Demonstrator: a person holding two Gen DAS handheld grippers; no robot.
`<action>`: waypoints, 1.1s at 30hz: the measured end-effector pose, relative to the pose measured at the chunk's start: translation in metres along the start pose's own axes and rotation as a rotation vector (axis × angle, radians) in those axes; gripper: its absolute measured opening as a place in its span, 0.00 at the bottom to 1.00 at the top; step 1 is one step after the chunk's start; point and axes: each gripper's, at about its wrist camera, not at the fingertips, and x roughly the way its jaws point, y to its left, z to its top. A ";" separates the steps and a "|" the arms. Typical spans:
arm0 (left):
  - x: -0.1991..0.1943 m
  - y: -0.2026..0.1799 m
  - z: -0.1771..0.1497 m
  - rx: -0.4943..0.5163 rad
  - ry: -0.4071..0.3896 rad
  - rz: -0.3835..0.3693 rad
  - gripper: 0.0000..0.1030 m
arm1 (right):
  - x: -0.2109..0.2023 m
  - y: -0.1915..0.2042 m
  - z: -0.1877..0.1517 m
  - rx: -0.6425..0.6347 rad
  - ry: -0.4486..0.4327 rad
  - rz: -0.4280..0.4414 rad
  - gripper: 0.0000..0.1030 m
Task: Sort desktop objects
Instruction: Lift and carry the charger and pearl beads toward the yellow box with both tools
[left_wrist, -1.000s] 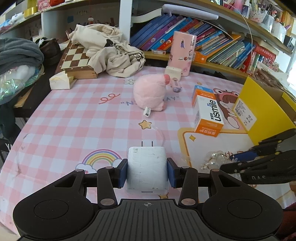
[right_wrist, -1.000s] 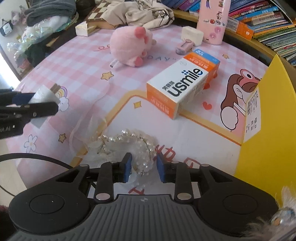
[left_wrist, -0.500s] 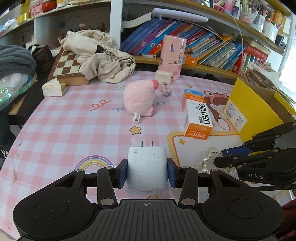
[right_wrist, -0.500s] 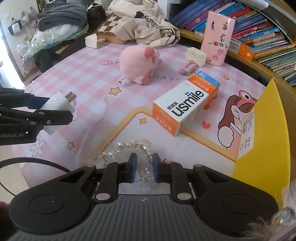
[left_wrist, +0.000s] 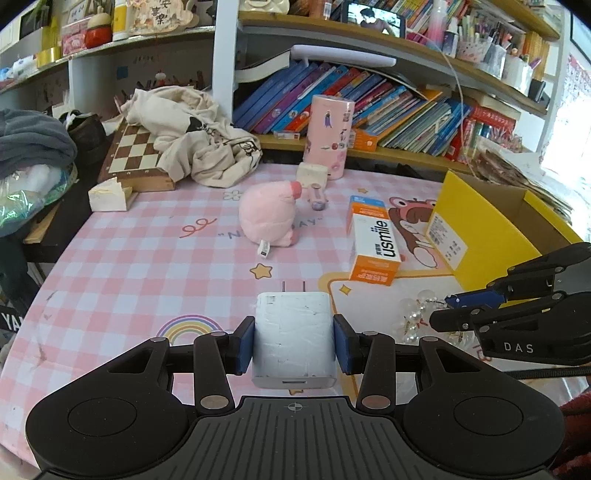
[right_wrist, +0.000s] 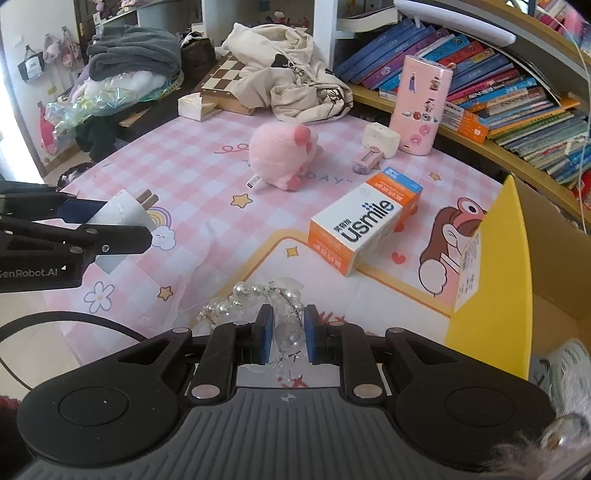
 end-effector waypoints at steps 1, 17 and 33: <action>-0.002 -0.001 -0.001 0.003 -0.002 -0.003 0.40 | -0.002 0.000 -0.002 0.005 -0.001 -0.003 0.16; -0.014 -0.025 -0.011 0.091 -0.002 -0.081 0.40 | -0.032 -0.003 -0.038 0.112 -0.017 -0.063 0.16; -0.006 -0.050 -0.012 0.162 0.013 -0.181 0.40 | -0.050 -0.016 -0.062 0.196 0.008 -0.140 0.16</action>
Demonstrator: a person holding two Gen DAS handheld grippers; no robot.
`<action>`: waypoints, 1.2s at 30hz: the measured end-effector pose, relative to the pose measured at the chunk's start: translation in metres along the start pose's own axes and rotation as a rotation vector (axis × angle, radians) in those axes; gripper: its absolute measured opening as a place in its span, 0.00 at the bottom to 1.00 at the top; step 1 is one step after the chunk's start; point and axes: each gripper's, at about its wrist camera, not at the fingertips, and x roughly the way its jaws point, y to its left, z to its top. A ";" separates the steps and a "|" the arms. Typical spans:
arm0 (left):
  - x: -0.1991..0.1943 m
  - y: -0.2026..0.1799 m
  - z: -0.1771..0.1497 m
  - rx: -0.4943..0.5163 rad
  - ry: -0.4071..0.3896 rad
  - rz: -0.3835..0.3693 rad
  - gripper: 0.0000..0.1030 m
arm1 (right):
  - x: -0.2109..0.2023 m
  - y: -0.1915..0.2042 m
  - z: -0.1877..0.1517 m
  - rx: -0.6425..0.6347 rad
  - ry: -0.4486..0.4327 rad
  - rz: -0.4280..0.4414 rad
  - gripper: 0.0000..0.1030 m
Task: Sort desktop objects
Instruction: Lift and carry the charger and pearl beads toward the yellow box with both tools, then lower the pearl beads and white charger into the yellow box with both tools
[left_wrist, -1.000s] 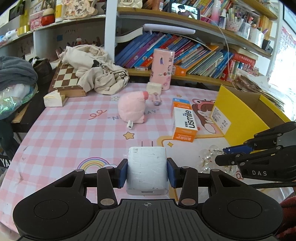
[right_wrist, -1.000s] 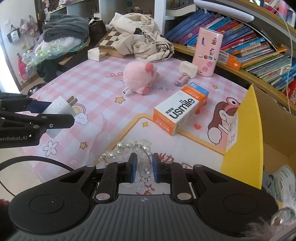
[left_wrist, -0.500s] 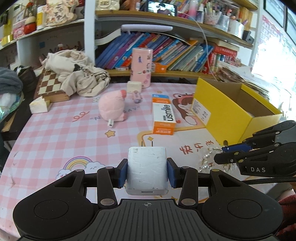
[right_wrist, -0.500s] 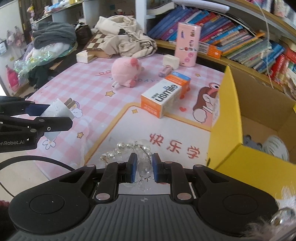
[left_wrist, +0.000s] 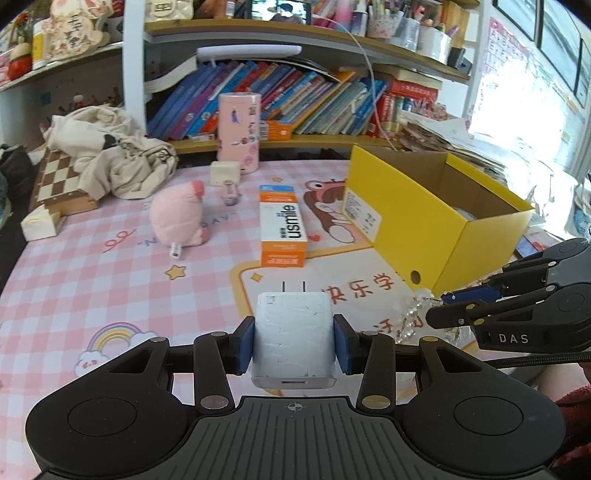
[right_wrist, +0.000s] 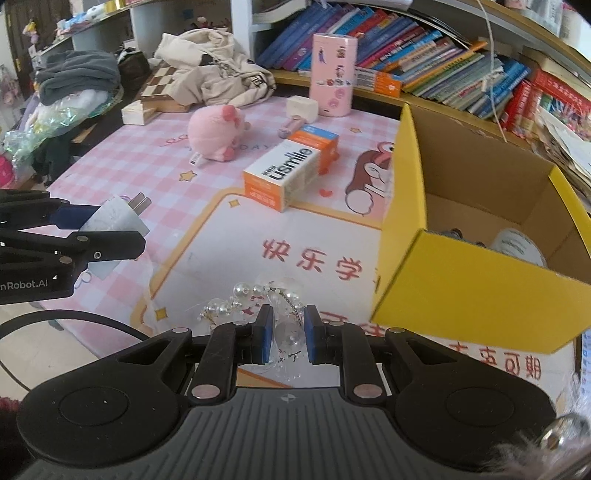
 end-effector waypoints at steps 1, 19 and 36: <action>0.001 -0.002 0.000 0.004 0.002 -0.005 0.40 | -0.001 -0.001 -0.001 0.005 0.002 -0.005 0.16; 0.029 -0.044 0.012 0.090 0.045 -0.123 0.40 | -0.012 -0.036 -0.023 0.094 0.036 -0.061 0.16; 0.040 -0.119 0.038 0.213 0.014 -0.259 0.40 | -0.056 -0.102 -0.053 0.223 0.013 -0.142 0.16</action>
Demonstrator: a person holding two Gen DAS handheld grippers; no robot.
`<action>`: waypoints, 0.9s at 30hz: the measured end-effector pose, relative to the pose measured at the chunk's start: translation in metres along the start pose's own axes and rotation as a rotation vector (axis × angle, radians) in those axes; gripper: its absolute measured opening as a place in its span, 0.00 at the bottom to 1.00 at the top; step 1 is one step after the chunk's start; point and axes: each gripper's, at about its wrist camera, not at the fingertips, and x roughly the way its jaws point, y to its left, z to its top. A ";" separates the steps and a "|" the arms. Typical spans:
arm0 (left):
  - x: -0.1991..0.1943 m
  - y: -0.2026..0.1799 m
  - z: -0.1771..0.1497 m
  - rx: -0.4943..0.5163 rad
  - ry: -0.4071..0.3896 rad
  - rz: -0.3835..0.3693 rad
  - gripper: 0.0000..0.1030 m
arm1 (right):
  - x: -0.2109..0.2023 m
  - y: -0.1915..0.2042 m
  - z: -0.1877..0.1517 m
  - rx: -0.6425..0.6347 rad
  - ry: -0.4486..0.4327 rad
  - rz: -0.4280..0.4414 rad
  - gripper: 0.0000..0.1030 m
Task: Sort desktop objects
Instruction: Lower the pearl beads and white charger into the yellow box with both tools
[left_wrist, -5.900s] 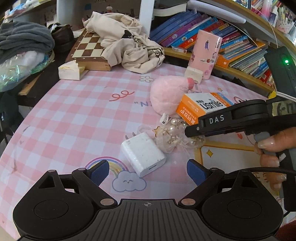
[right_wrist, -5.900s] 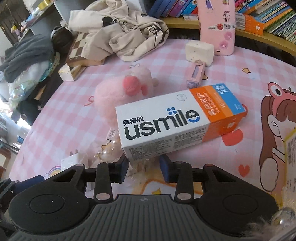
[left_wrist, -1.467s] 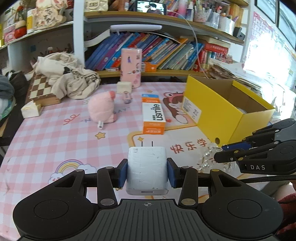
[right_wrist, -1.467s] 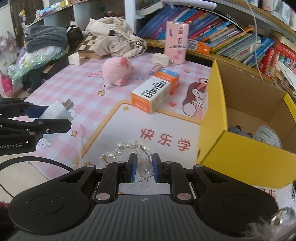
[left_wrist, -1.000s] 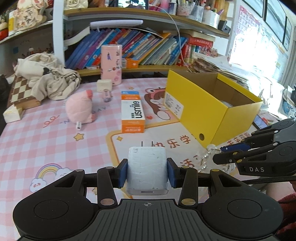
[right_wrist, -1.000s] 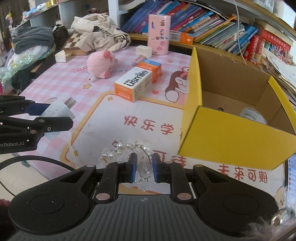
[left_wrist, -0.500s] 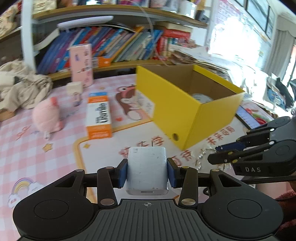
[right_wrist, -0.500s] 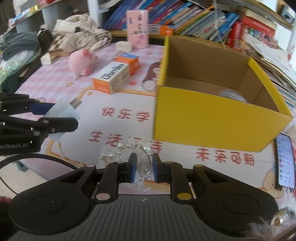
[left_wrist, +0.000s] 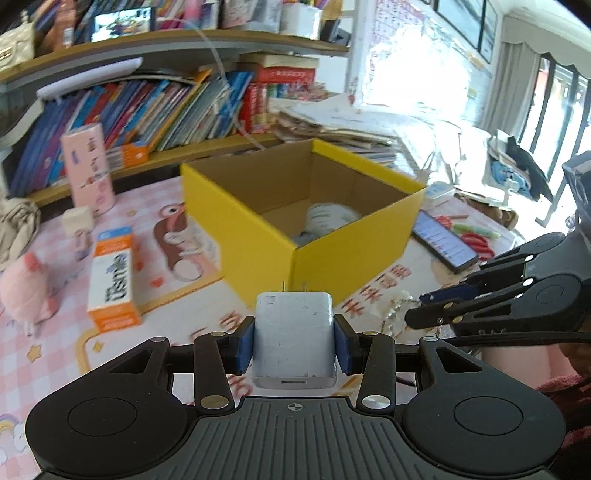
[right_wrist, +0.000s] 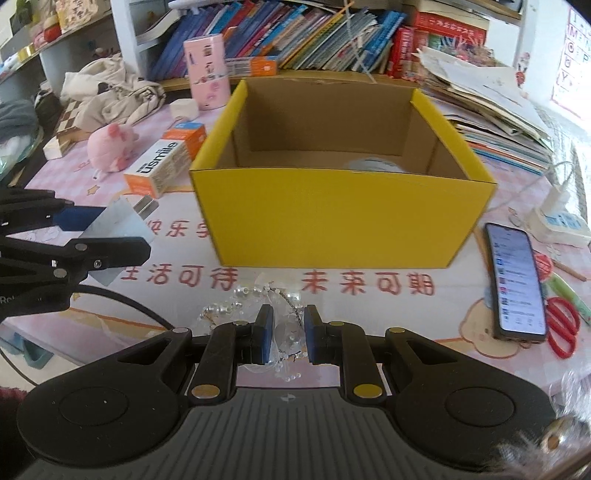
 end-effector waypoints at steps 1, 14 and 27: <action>0.000 -0.004 0.003 0.008 -0.008 -0.006 0.40 | -0.002 -0.003 0.000 0.001 -0.003 -0.002 0.16; -0.001 -0.042 0.046 0.059 -0.120 -0.032 0.40 | -0.043 -0.048 0.026 0.022 -0.158 0.016 0.16; 0.023 -0.045 0.093 0.011 -0.183 0.055 0.40 | -0.039 -0.096 0.082 -0.025 -0.277 0.087 0.16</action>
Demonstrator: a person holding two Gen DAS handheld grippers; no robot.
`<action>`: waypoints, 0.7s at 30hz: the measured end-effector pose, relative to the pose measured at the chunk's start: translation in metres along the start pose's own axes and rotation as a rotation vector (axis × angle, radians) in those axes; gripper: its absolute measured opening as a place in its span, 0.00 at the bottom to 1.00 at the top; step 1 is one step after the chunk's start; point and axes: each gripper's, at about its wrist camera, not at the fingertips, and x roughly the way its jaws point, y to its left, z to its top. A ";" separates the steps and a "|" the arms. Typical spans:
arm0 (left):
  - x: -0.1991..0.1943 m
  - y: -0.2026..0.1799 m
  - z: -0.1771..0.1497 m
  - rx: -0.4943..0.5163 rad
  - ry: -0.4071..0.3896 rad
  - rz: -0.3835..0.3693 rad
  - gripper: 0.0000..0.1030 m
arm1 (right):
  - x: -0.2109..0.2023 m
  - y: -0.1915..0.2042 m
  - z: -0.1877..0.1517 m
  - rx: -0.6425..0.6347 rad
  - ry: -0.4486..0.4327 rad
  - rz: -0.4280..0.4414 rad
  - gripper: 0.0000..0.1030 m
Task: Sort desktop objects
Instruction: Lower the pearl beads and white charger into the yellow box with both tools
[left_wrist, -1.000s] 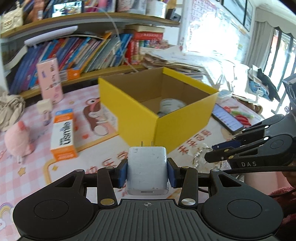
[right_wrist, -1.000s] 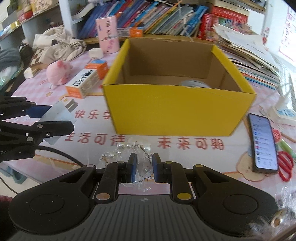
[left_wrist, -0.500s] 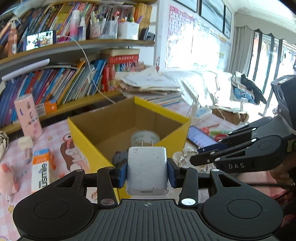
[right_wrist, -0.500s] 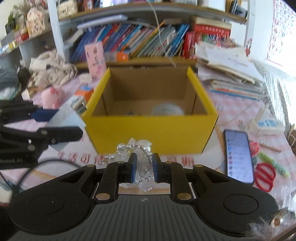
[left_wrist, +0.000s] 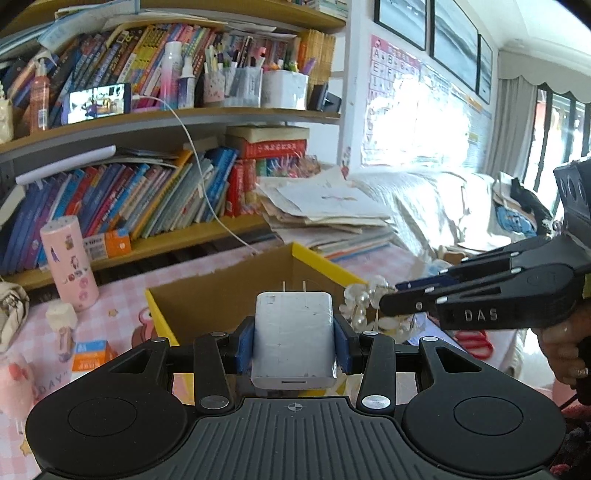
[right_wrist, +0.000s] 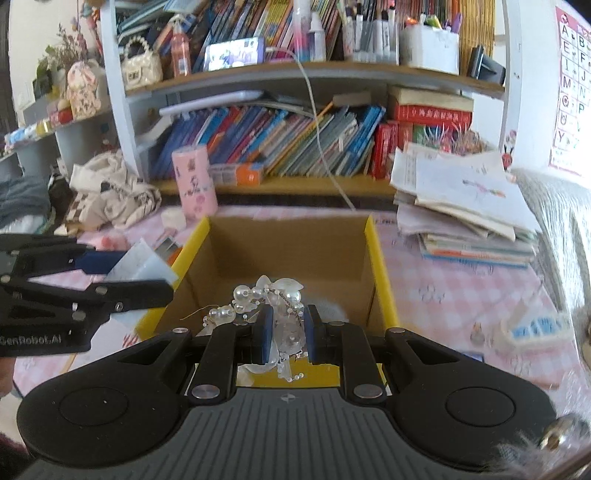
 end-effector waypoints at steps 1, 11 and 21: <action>0.003 0.000 0.002 0.000 0.000 0.006 0.40 | 0.003 -0.005 0.004 -0.001 -0.007 0.006 0.16; 0.040 0.003 0.020 -0.009 0.028 0.085 0.40 | 0.044 -0.040 0.046 -0.036 -0.046 0.083 0.16; 0.078 0.008 0.022 -0.026 0.114 0.132 0.40 | 0.091 -0.063 0.091 -0.064 -0.109 0.099 0.16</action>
